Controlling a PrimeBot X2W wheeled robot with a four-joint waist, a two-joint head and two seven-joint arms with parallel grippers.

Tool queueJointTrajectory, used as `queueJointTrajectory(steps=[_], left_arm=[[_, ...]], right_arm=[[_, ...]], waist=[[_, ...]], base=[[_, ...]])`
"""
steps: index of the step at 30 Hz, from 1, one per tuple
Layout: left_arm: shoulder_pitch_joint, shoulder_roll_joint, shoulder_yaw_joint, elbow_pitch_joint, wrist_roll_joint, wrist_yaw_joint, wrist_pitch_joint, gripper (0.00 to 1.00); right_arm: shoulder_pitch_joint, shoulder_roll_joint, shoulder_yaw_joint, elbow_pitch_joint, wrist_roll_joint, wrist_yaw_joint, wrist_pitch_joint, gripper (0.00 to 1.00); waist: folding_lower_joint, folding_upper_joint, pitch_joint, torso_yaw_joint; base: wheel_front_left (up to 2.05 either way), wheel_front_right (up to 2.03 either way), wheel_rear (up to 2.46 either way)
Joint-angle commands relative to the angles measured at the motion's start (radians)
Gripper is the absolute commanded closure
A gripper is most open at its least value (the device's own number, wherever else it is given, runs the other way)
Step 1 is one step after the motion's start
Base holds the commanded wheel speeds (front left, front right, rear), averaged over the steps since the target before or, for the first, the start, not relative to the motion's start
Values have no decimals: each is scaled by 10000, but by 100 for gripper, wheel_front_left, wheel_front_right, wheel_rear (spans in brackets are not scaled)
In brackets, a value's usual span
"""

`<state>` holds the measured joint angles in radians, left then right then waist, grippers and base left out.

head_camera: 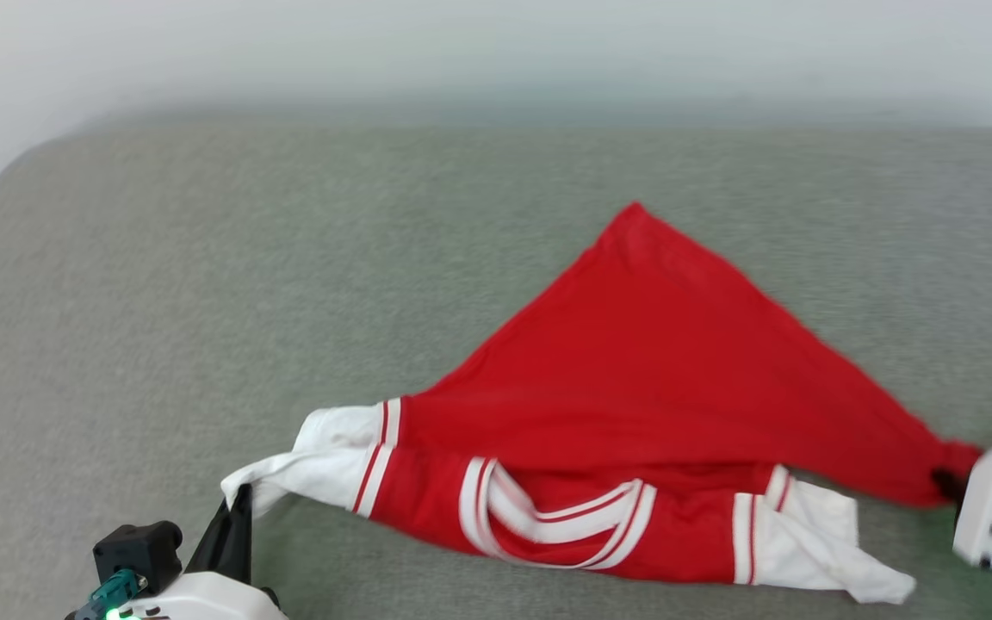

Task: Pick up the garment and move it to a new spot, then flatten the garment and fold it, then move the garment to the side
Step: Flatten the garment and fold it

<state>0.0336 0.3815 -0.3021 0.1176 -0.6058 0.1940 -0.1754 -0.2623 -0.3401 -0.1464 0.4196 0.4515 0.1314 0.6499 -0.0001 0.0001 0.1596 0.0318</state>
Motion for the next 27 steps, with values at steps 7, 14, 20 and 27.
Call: queueJointTrajectory(steps=[7, 14, 20, 27], left_arm=[[446, 160, 113, 301, -235, 11, 88, 100], [610, 176, 94, 484, -365, -29, 121, 100], [446, 155, 41, 423, -404, -81, 157, 100], [100, 72, -71, 393, -282, -106, 62, 100]], right_arm=[[2334, 1212, -943, -739, -158, -14, -261, 100], [3897, 2368, -1641, -1249, -138, -16, -230, 100], [3877, 2734, -1699, -1886, 645, -14, -1098, 0], [2976, 2233, -1599, -2448, -302, -11, -3830, 0]], waist=[[1, -1, -850, -827], [1, -1, -1035, -936], [1, -1, -900, -887], [1, -1, -663, -621]], base=[[0, 0, 0], [0, 0, 0], [0, 0, 0], [0, 0, 0]])
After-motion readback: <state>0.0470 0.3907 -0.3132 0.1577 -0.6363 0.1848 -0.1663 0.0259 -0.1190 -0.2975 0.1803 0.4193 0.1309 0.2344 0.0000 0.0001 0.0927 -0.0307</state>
